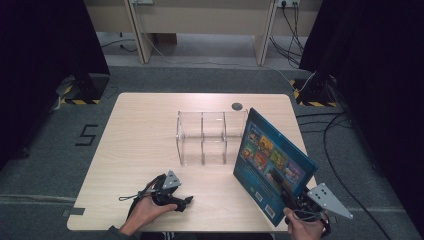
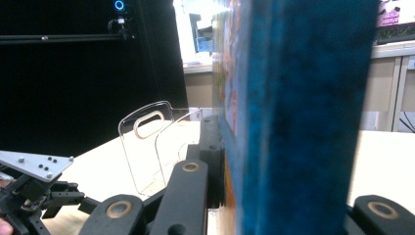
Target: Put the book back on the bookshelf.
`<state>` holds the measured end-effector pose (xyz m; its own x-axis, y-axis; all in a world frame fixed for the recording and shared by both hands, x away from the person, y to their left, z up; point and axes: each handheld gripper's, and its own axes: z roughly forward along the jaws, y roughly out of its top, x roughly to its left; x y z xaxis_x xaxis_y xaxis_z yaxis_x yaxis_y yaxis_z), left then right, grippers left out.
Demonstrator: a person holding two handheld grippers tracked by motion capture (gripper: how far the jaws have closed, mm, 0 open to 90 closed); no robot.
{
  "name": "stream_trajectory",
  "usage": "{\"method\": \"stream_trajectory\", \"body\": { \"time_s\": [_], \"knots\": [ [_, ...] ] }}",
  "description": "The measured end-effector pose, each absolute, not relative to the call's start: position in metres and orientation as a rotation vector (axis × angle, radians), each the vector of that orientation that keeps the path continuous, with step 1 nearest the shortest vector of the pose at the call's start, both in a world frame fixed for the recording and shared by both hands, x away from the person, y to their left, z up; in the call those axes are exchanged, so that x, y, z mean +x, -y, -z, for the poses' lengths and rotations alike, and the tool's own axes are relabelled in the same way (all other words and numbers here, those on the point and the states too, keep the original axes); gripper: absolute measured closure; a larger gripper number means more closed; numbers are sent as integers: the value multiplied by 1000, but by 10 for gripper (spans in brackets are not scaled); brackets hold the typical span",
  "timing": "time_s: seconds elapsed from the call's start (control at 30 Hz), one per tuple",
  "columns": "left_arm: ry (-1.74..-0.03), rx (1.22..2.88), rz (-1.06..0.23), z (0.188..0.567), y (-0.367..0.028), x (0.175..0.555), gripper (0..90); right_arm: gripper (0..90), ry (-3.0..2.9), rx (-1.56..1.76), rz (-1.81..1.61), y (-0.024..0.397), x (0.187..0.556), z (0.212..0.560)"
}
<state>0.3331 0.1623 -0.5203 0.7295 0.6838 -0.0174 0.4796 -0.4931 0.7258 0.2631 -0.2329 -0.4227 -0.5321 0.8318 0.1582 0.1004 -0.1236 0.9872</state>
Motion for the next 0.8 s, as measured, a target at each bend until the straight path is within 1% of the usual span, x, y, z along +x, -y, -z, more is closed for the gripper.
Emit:
{"method": "stream_trajectory", "body": {
  "time_s": [0.13, 0.23, 0.4, 0.8],
  "knots": [
    [-883, 2175, -362, 521, -169, 335, 145, 828, -1588, 1035, -1706, 229, 268, 417],
    [-857, 2145, -367, 525, -178, 337, 140, 828, -1576, 1020, -1697, 226, 272, 411],
    [-898, 2132, -387, 525, -192, 340, 140, 829, -1559, 1019, -1690, 220, 283, 403],
    [-943, 2118, -405, 525, -197, 344, 138, 828, -1518, 1038, -1660, 205, 311, 395]
  ]
}}
